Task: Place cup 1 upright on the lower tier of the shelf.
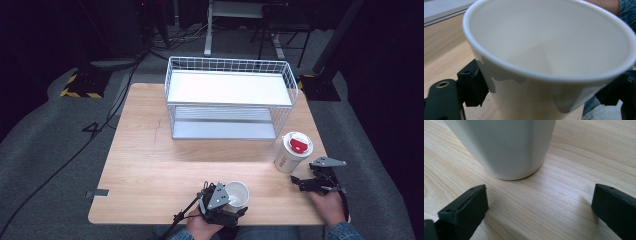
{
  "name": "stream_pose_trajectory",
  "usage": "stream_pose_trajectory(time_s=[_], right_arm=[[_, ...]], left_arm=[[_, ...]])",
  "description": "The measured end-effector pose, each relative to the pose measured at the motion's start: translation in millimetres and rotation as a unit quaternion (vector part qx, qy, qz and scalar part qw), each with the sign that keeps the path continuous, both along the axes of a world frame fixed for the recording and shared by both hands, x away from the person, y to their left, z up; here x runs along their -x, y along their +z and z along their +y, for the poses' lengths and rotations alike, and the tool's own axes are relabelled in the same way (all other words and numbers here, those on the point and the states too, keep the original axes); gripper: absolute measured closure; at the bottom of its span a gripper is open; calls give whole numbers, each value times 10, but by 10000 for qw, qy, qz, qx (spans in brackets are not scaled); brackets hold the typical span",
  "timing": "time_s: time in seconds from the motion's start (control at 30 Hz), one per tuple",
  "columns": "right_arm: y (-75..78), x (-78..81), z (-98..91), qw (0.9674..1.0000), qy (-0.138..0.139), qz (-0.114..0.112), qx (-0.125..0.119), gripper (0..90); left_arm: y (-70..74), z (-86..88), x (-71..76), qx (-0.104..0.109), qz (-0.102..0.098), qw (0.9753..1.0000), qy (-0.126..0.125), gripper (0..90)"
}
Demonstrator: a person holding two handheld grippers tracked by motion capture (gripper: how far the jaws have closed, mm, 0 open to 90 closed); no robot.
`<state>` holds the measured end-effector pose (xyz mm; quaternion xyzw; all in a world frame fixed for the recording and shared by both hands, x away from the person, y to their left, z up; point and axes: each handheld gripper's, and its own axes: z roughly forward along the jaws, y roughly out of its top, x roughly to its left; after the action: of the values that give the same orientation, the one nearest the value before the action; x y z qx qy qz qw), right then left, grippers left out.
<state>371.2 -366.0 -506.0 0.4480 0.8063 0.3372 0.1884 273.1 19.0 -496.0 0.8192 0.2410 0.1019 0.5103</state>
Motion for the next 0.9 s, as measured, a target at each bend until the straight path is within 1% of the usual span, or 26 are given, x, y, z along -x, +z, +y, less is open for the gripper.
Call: stream_pose_trajectory(time_s=[0.03, 0.23, 0.5, 0.6, 0.63, 0.7, 0.83, 0.9], right_arm=[[0, 0, 0, 10000, 0, 0, 1, 9], [0, 1, 0, 10000, -3, -2, 3, 10], [0, 0, 0, 10000, -3, -2, 3, 10], [0, 0, 0, 10000, -2, -3, 3, 9], [0, 0, 0, 10000, -2, -1, 3, 9], [0, 0, 0, 10000, -2, -3, 4, 9], [0, 0, 0, 10000, -2, -2, 4, 10], [0, 0, 0, 10000, -2, -3, 4, 9]], left_arm=[[0, 2, 9, -32, -61, 10000, -20, 211], [1, -3, 24, -50, -87, 9999, 14, 219], [6, -2, 24, -60, -70, 10000, 27, 222], [12, -2, 27, -38, -35, 10000, 21, 223], [28, -3, 31, -7, -56, 10000, 7, 223], [45, -1, 35, -11, -54, 10000, 5, 223], [113, 6, 42, -62, -138, 9999, -14, 223], [160, 14, 30, -35, -158, 9999, -15, 223]])
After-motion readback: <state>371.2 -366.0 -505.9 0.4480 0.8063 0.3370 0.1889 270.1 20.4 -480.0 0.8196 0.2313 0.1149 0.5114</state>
